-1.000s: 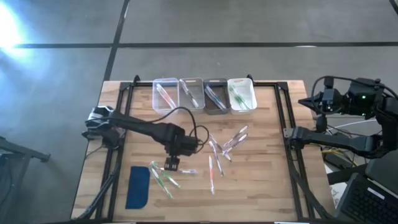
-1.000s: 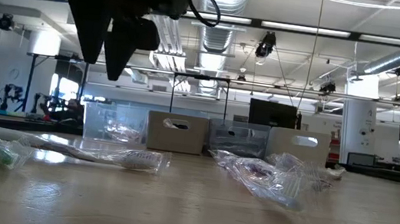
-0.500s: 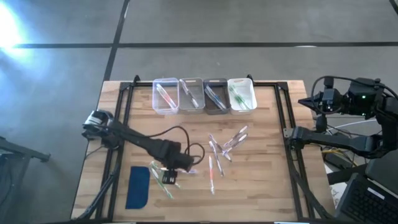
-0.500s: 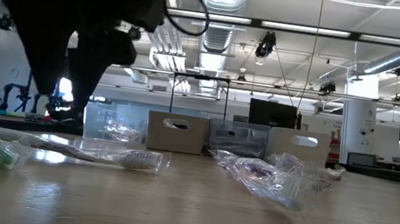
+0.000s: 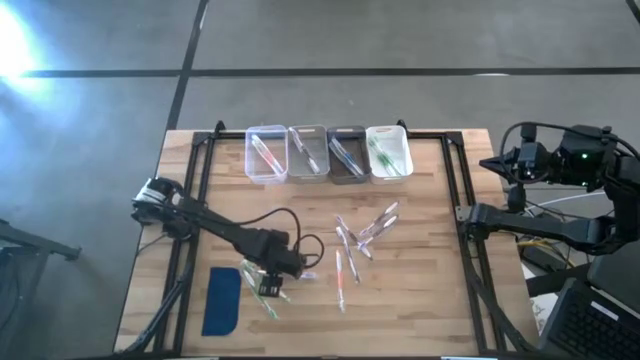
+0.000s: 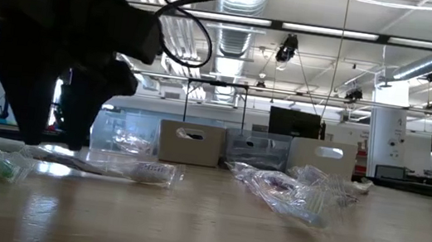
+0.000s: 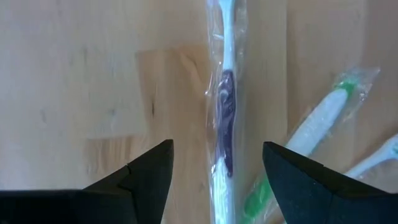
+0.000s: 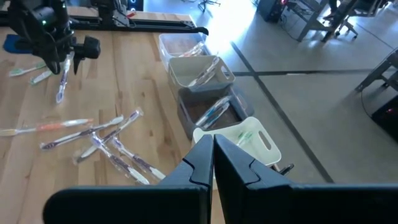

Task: Pick & Place Toothbrushes
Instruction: Put the purple toothbrush into the gray bin

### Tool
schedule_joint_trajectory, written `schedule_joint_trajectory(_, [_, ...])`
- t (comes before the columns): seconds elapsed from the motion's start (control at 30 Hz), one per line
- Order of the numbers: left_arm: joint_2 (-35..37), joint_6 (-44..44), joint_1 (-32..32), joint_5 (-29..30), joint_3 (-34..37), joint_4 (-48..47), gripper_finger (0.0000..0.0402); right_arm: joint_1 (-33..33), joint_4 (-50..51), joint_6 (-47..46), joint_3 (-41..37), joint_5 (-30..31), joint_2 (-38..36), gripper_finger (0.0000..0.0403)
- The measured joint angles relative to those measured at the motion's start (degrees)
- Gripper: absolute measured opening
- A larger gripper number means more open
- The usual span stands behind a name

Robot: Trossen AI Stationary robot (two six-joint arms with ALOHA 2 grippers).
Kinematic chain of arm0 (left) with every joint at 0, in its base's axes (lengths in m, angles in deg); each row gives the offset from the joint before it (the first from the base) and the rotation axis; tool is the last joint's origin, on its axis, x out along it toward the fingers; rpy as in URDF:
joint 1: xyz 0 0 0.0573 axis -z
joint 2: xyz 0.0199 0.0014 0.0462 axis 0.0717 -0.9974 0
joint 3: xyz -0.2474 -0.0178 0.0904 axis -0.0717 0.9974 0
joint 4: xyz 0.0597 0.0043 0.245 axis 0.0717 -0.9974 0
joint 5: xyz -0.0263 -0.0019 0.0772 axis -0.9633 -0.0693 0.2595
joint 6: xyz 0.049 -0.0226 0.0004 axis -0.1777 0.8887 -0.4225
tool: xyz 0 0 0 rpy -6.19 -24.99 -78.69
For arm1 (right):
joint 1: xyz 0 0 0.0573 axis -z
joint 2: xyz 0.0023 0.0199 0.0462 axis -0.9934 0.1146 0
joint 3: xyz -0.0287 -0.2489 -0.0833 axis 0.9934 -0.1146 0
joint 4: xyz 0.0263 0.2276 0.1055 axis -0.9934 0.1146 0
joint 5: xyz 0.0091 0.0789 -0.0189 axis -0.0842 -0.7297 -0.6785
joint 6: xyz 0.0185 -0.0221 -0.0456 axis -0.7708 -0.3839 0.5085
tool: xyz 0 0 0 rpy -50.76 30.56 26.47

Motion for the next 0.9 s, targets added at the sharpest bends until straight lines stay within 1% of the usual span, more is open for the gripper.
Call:
schedule_joint_trajectory(0.17, [-0.03,-0.91,0.02,-0.03,2.27,3.76,0.0249,0.0,0.0,0.03,0.0,0.0,0.0,0.0008])
schedule_joint_trajectory(0.27, [-0.04,-0.96,0.02,-0.03,3.04,4.51,0.0233,0.0,0.0,0.01,0.0,-0.02,0.0,0.0008])
schedule_joint_trajectory(0.57, [0.04,-1.45,0.02,0.87,5.84,8.6,0.0139,-0.01,0.0,0.01,0.0,-0.02,0.0,0.0008])
schedule_joint_trajectory(0.77, [0.11,-1.5,0.0,2.11,6.02,8.9,0.0079,-0.02,0.0,0.0,0.0,-0.02,0.0,0.0008])
schedule_joint_trajectory(0.9, [0.1,-2.47,0.0,2.26,6.02,9.25,0.0046,0.0,0.0,0.0,0.0,-0.03,0.0,0.0008])
